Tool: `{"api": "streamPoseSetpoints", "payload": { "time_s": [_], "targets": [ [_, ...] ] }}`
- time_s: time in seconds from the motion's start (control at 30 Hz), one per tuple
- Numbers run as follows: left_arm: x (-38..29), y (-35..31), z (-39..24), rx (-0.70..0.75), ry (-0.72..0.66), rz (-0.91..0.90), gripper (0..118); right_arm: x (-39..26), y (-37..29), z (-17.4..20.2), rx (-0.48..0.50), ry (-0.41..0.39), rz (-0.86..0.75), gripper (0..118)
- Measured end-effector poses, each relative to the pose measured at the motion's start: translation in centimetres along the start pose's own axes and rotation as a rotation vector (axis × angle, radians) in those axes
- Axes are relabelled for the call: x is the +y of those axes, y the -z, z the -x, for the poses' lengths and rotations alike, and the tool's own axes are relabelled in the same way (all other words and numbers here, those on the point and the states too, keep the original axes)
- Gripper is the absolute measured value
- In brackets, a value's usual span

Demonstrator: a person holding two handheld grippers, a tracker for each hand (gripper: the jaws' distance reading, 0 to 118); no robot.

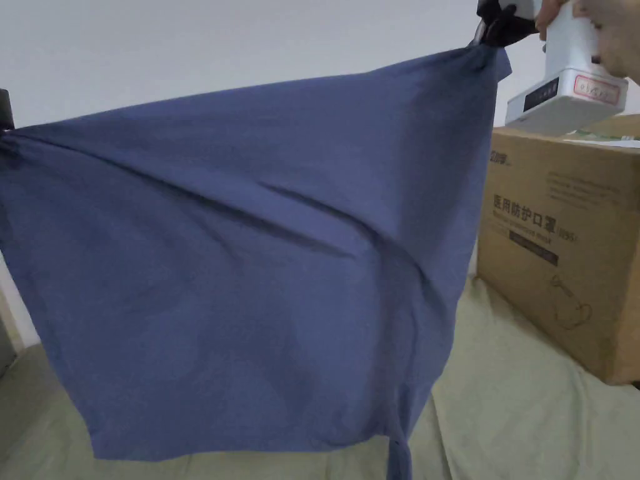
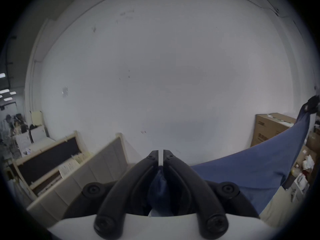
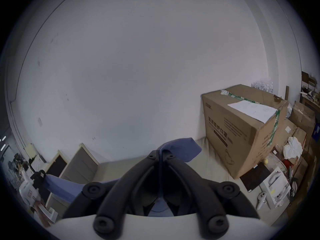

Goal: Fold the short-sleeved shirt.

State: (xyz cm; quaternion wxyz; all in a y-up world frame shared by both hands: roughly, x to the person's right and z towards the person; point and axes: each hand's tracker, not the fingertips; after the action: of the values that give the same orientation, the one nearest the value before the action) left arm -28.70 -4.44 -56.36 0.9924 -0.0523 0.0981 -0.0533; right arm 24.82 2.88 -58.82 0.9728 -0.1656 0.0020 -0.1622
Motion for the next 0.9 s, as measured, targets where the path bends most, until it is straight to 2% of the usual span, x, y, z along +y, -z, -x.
{"api": "streamPoseSetpoints", "payload": {
  "time_s": [0.1,0.17,0.27,0.37,0.5,0.6,0.73,0.9],
  "targets": [
    [1.5,1.5,0.3,-0.011,-0.026,-0.007,3,1.3,-0.9,1.2,0.004,-0.006,-0.027,3],
    [1.7,4.2,0.7,0.009,-0.033,-0.036,3,1.9,1.4,1.3,0.007,-0.015,-0.048,3],
    [0.3,6.6,0.2,0.038,0.031,-0.042,3,0.7,3.9,1.2,-0.015,-0.06,-0.007,3],
    [-3.1,8.8,-0.5,0.031,0.005,0.01,3,-1.8,7.2,0.1,-0.029,-0.056,0.038,3],
    [-10.2,13.5,-2.5,0.027,0.064,0.156,3,-8.0,15.1,-2.1,-0.103,-0.073,0.162,3],
    [-17.3,16.8,-4.7,0.029,0.084,0.28,3,-13.5,21.3,-3.4,-0.123,-0.074,0.248,3],
    [-27.4,20.0,-7.3,0.022,0.13,0.424,3,-23.5,28.2,-4.9,-0.2,-0.136,0.397,3],
    [-37.8,21.0,-8.8,0.0,0.147,0.579,3,-34.9,33.0,-8.7,-0.262,-0.072,0.555,3]
  ]
}}
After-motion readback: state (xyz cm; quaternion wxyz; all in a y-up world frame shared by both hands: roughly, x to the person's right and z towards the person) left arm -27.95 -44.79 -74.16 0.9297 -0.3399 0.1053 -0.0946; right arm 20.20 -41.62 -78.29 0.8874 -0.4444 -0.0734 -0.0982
